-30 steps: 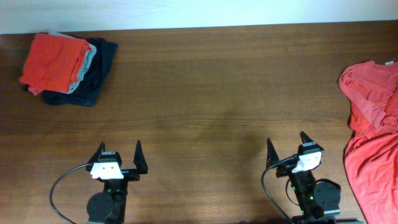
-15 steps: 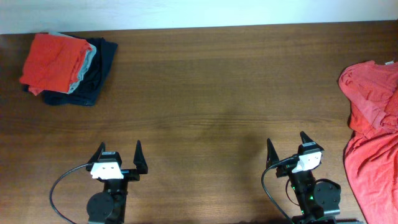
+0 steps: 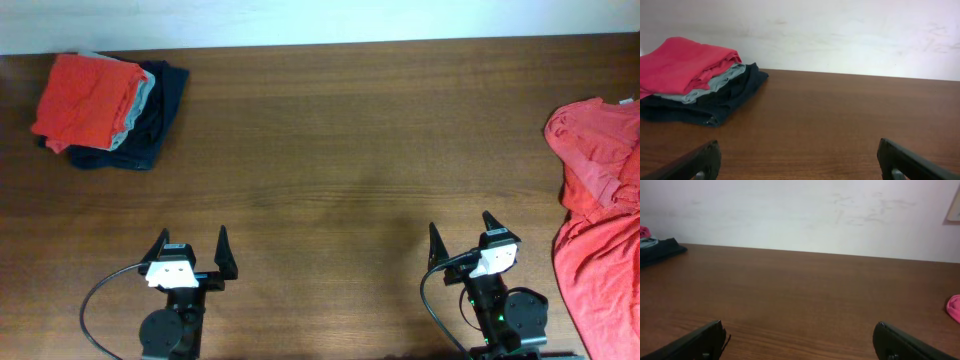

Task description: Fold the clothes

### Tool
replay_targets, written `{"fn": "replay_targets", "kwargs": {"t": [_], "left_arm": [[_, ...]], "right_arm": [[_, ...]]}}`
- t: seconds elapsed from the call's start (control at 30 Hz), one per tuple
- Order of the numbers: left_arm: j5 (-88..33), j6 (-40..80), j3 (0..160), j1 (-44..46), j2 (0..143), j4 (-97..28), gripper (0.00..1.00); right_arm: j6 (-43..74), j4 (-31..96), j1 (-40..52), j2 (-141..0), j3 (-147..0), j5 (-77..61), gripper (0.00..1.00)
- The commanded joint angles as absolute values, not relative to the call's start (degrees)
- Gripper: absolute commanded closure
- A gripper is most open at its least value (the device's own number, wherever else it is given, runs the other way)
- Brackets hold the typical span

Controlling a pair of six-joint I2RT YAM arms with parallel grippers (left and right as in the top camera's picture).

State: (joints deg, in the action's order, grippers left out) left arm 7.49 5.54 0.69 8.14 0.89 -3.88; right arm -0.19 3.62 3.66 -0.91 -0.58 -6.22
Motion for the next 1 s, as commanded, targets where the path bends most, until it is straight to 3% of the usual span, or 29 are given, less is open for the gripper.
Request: {"fn": "replay_targets", "kwargs": {"t": [0.0, 0.97], "left_arm": [[6.9, 4.6, 0.5, 8.4, 0.3, -4.1, 0.01], [6.9, 4.6, 0.5, 8.4, 0.3, -4.1, 0.01]], "right_arm": [[0.1, 4.0, 3.2, -0.4, -0.3, -5.5, 0.01], [0.1, 4.1, 3.2, -0.4, -0.3, -3.6, 0.01]]}}
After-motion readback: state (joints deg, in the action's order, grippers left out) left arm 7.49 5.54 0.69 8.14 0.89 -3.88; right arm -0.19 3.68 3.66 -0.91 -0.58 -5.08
